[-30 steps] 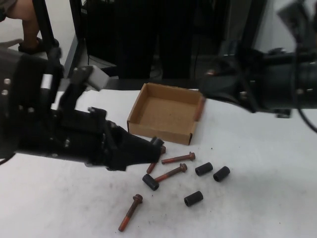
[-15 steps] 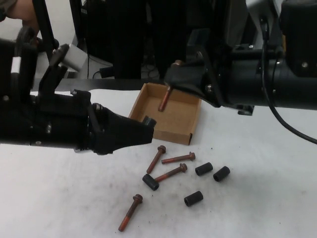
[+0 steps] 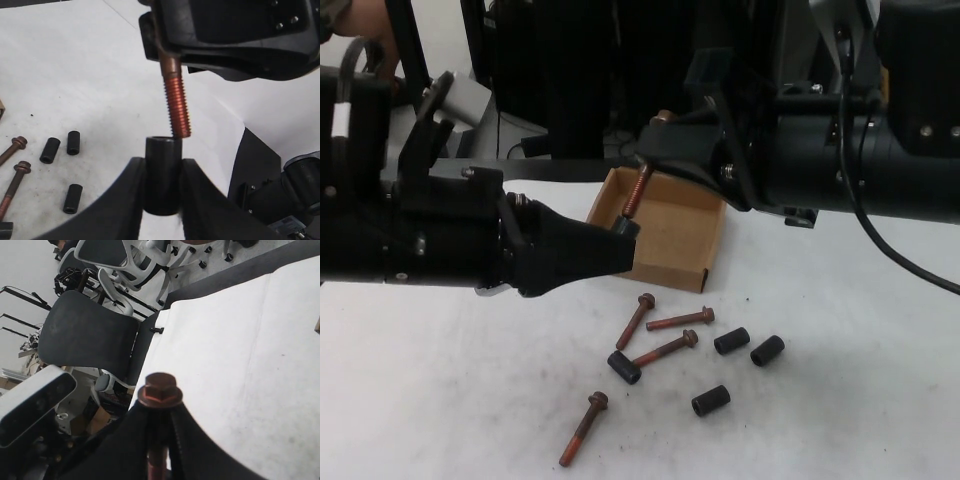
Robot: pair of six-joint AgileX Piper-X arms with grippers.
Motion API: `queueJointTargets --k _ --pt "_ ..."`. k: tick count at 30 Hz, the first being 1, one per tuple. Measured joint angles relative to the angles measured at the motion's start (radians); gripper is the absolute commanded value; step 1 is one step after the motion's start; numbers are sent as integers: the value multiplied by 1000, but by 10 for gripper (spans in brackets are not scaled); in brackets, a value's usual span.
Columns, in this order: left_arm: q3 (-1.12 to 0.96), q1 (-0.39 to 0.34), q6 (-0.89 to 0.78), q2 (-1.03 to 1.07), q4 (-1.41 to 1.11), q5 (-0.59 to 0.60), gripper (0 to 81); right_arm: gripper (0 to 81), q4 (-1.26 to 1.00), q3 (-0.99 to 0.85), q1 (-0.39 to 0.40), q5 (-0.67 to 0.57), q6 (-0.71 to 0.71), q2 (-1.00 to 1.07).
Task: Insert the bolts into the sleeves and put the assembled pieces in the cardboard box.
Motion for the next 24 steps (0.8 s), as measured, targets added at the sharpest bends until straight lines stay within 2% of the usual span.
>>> queueJointTargets --k 24 --pt "2 0 -66 -24 -38 2 8 0 0 0 8 9 -50 1"
